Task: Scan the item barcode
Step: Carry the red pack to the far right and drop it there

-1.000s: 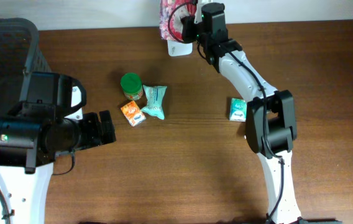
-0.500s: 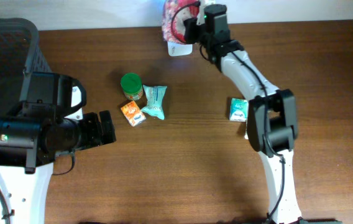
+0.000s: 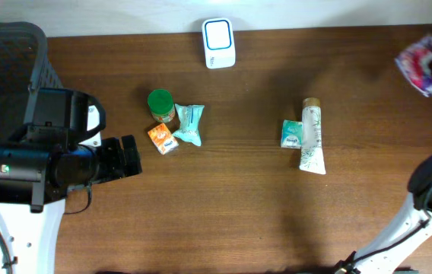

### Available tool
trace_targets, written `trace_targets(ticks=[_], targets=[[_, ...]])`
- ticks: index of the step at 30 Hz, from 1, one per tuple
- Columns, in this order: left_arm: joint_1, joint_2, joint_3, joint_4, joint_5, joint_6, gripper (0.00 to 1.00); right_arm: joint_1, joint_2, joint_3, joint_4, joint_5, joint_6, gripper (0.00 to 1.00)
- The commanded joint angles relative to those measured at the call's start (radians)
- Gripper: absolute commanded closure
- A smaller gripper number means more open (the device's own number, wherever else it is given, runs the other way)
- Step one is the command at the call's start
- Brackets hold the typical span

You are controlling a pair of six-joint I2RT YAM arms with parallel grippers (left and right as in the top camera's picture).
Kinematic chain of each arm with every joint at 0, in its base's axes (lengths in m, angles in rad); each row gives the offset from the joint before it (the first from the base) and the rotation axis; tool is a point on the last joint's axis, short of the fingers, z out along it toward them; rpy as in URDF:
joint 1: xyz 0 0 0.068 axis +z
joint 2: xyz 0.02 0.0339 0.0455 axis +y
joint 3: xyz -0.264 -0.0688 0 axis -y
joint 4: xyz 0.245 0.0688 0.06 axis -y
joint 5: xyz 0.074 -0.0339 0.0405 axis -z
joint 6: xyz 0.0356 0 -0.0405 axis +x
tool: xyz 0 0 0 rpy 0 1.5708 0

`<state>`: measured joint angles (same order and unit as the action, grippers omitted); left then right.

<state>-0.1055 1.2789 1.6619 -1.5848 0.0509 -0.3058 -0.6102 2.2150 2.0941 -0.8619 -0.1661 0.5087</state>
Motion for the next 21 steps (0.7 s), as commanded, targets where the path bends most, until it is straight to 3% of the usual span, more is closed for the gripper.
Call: trace_targets(ticks=[1, 6, 7, 9, 10, 18, 21], targets=[[0.002, -0.010, 0.003, 0.001, -0.007, 0.008, 0.01, -0.062, 0.043, -0.045, 0.020, 0.023, 0.018, 0.93], [0.002, -0.010, 0.003, 0.001, -0.007, 0.008, 0.01, -0.134, 0.088, -0.055, 0.105, 0.255, 0.016, 0.81], [0.002, -0.010, 0.003, 0.002, -0.007, 0.008, 0.01, -0.154, 0.088, -0.054, 0.128, 0.253, 0.016, 0.72], [0.002, -0.010, 0.003, 0.002, -0.007, 0.008, 0.01, -0.185, 0.088, -0.054, 0.133, 0.224, 0.008, 0.09], [0.002, -0.010, 0.003, 0.001, -0.007, 0.008, 0.01, -0.195, 0.087, -0.054, 0.132, 0.161, -0.023, 0.01], [0.002, -0.010, 0.003, 0.001, -0.007, 0.008, 0.01, -0.161, -0.063, -0.052, 0.056, -0.200, -0.058, 0.01], [0.002, -0.010, 0.003, 0.001, -0.007, 0.008, 0.01, -0.090, -0.130, -0.052, 0.000, -0.317, -0.164, 0.01]])
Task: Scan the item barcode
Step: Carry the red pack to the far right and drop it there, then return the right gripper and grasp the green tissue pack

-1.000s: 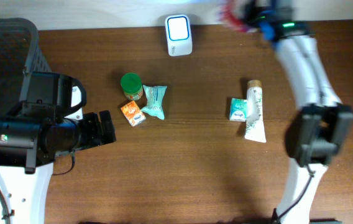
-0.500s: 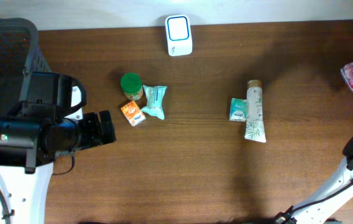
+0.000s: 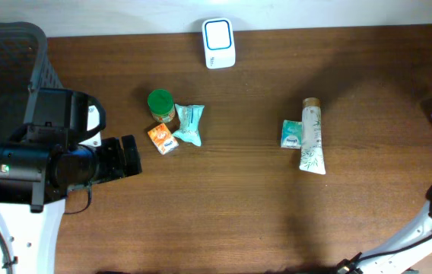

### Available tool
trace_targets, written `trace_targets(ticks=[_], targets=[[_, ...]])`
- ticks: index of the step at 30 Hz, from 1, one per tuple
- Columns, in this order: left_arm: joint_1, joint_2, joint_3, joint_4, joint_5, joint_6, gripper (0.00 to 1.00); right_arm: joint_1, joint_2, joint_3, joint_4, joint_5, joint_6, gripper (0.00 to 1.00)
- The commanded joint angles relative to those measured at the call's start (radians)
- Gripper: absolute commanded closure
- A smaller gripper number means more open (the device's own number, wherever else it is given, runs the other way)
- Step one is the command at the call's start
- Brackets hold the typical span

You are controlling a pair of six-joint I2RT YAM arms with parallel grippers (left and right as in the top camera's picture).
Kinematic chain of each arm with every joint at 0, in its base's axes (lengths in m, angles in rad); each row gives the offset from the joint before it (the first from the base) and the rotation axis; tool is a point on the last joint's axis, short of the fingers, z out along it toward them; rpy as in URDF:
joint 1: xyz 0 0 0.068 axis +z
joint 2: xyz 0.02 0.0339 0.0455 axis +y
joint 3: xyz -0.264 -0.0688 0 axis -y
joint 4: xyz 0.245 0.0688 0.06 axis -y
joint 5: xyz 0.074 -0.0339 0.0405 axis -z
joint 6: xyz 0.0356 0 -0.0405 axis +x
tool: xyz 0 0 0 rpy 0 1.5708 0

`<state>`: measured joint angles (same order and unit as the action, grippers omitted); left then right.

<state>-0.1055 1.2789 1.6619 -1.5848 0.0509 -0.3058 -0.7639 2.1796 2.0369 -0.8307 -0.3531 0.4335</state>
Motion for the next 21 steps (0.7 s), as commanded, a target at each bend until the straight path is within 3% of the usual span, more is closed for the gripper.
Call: trace_targets(ticks=[1, 5, 12, 21], targets=[[0.002, -0.010, 0.003, 0.001, -0.007, 0.008, 0.01, 0.109, -0.105, 0.005, -0.064, -0.186, -0.136, 0.01], [0.002, -0.010, 0.003, 0.001, -0.007, 0.008, 0.01, 0.341, -0.105, 0.005, -0.258, -0.241, -0.369, 0.01], [0.002, -0.010, 0.003, 0.002, -0.007, 0.008, 0.01, 0.724, -0.095, -0.007, -0.387, 0.031, -0.373, 0.07], [0.002, -0.010, 0.003, 0.001, -0.007, 0.008, 0.01, 1.129, -0.095, -0.064, -0.412, 0.053, -0.371, 0.01]])
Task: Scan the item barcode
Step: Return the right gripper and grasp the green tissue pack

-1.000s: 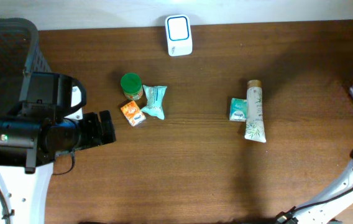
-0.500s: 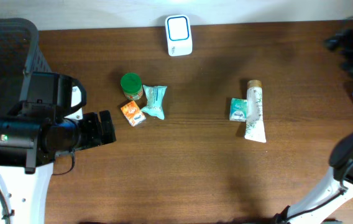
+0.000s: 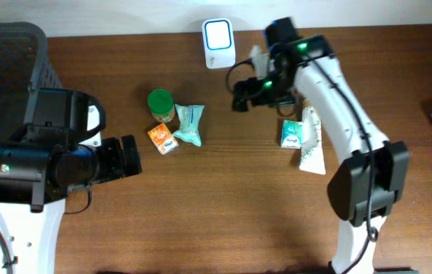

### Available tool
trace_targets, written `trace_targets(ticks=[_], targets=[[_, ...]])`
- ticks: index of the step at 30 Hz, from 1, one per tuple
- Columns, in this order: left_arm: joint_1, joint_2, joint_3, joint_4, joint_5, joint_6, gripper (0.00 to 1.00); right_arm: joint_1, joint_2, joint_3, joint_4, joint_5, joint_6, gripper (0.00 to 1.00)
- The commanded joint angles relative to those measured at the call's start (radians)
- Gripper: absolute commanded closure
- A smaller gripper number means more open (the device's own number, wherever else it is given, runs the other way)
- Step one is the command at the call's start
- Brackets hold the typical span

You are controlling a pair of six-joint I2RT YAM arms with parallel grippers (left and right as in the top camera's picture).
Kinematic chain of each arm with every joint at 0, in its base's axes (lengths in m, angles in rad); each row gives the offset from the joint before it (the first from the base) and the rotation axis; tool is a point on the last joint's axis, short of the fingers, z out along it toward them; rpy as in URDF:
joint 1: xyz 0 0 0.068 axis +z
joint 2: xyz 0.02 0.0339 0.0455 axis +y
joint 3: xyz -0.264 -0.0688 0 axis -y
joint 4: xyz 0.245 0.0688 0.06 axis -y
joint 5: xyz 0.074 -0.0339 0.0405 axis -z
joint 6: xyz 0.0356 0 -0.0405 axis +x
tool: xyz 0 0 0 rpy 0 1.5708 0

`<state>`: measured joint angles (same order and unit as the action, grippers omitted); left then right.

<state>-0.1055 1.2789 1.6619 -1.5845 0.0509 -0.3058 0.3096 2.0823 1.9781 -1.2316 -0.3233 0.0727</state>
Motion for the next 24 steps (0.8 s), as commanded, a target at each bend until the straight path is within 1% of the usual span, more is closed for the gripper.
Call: trace_targets(ticks=[1, 2, 3, 4, 5, 7, 8, 11, 12, 13, 15, 17, 19, 20, 23, 24], targets=[[0.002, -0.010, 0.003, 0.001, -0.007, 0.008, 0.01, 0.074, 0.002, -0.011, -0.010, 0.039, -0.010, 0.01], [0.002, -0.010, 0.003, 0.001, -0.007, 0.008, 0.01, 0.092, 0.002, -0.018, -0.019, 0.103, -0.008, 0.01], [0.002, -0.010, 0.003, 0.001, -0.007, 0.008, 0.01, 0.103, 0.002, -0.033, -0.036, 0.204, 0.032, 0.01], [0.002, -0.010, 0.003, 0.001, -0.007, 0.008, 0.01, 0.103, 0.002, -0.065, -0.043, 0.330, 0.106, 0.01], [0.002, -0.010, 0.003, 0.001, -0.007, 0.008, 0.01, 0.092, 0.002, -0.115, -0.039, 0.400, 0.121, 0.01], [0.002, -0.010, 0.003, 0.001, -0.007, 0.008, 0.01, 0.074, 0.002, -0.171, -0.009, 0.434, 0.120, 0.01], [0.002, -0.010, 0.003, 0.001, -0.007, 0.008, 0.01, 0.058, 0.002, -0.227, 0.036, 0.437, 0.120, 0.01], [0.002, -0.010, 0.003, 0.001, -0.007, 0.008, 0.01, 0.008, 0.002, -0.319, 0.110, 0.437, 0.128, 0.00], [0.002, -0.010, 0.003, 0.001, -0.007, 0.008, 0.01, -0.009, 0.002, -0.336, 0.127, 0.436, 0.128, 0.07], [0.002, -0.010, 0.003, 0.001, -0.007, 0.008, 0.01, -0.026, 0.002, -0.347, 0.139, 0.436, 0.128, 0.17], [0.002, -0.010, 0.003, 0.001, -0.007, 0.008, 0.01, -0.043, 0.002, -0.368, 0.160, 0.437, 0.127, 0.22], [0.002, -0.010, 0.003, 0.001, -0.007, 0.008, 0.01, -0.045, 0.002, -0.393, 0.193, 0.436, 0.128, 0.24], [0.002, -0.010, 0.003, 0.001, -0.007, 0.008, 0.01, -0.040, 0.002, -0.430, 0.228, 0.437, 0.146, 0.29], [0.002, -0.010, 0.003, 0.001, -0.007, 0.008, 0.01, -0.041, 0.002, -0.458, 0.247, 0.437, 0.189, 0.34], [0.002, -0.010, 0.003, 0.001, -0.007, 0.008, 0.01, -0.041, 0.002, -0.519, 0.308, 0.436, 0.238, 0.42], [0.002, -0.010, 0.003, 0.001, -0.007, 0.008, 0.01, -0.041, 0.002, -0.543, 0.332, 0.431, 0.255, 0.49]])
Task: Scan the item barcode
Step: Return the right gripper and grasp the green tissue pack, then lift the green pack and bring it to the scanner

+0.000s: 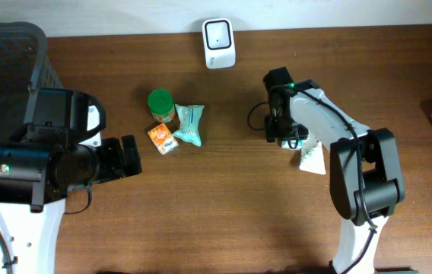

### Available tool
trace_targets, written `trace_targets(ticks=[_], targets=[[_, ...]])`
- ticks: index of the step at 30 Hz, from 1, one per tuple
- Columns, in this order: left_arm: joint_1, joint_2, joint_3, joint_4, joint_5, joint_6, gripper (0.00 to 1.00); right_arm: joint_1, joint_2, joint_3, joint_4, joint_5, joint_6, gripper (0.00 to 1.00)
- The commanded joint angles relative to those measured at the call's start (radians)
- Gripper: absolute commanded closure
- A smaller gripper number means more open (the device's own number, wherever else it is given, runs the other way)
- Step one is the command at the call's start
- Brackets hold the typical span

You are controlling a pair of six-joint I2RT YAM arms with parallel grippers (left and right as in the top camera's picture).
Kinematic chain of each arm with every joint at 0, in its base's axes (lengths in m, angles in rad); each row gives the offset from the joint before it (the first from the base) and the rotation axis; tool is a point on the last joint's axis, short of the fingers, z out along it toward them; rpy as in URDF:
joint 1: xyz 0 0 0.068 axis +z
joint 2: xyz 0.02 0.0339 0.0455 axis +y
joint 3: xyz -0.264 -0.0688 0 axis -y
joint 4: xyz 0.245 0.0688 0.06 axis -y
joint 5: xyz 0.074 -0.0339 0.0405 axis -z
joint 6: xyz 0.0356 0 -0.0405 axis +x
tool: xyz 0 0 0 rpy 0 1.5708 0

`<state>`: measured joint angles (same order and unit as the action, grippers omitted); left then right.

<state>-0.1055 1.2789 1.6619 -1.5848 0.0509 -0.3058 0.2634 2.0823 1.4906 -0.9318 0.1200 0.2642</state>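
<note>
The white scanner [218, 43] stands at the table's far edge, its screen dark. My right gripper [282, 134] is down at the small teal box, which it mostly hides, right beside the white tube [312, 158]. From above, the jaws' state is not visible. At the far left my left gripper [129, 156] hovers, pointing right toward the orange box [163, 140], with a gap between them and nothing visibly in it. A green-lidded jar [160, 105] and a teal packet [189, 124] lie beside that box.
A pink packet lies at the table's right edge. A dark mesh chair [7, 53] stands at the left behind the left arm. The right arm's links [360, 175] span the table's right half.
My right gripper was near the scanner, above the middle of the table. Now it is lower and to the right, at the teal box and tube. The scanner's screen has gone from lit to dark.
At first the right arm was at the far right edge with the pink packet. Then the packet lay at that edge, the arm almost out of view. Later the arm reached toward the scanner, and now its gripper is at the teal box. The left arm stayed still.
</note>
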Motion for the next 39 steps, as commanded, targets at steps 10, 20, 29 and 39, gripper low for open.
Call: trace_targets(ticks=[10, 20, 29, 39], targets=[[0.002, -0.010, 0.003, 0.001, -0.007, 0.008, 0.01, 0.004, -0.001, 0.019, 0.005, -0.811, -0.166, 0.96], [0.002, -0.010, 0.003, 0.001, -0.007, 0.008, 0.01, 0.005, 0.000, 0.018, 0.024, -0.710, -0.170, 0.83], [0.002, -0.010, 0.003, 0.001, -0.007, 0.008, 0.01, -0.029, -0.008, 0.116, 0.037, -0.710, -0.091, 0.27], [0.002, -0.010, 0.003, 0.002, -0.007, 0.008, 0.01, -0.042, 0.002, -0.007, 0.036, -0.650, -0.106, 0.06]])
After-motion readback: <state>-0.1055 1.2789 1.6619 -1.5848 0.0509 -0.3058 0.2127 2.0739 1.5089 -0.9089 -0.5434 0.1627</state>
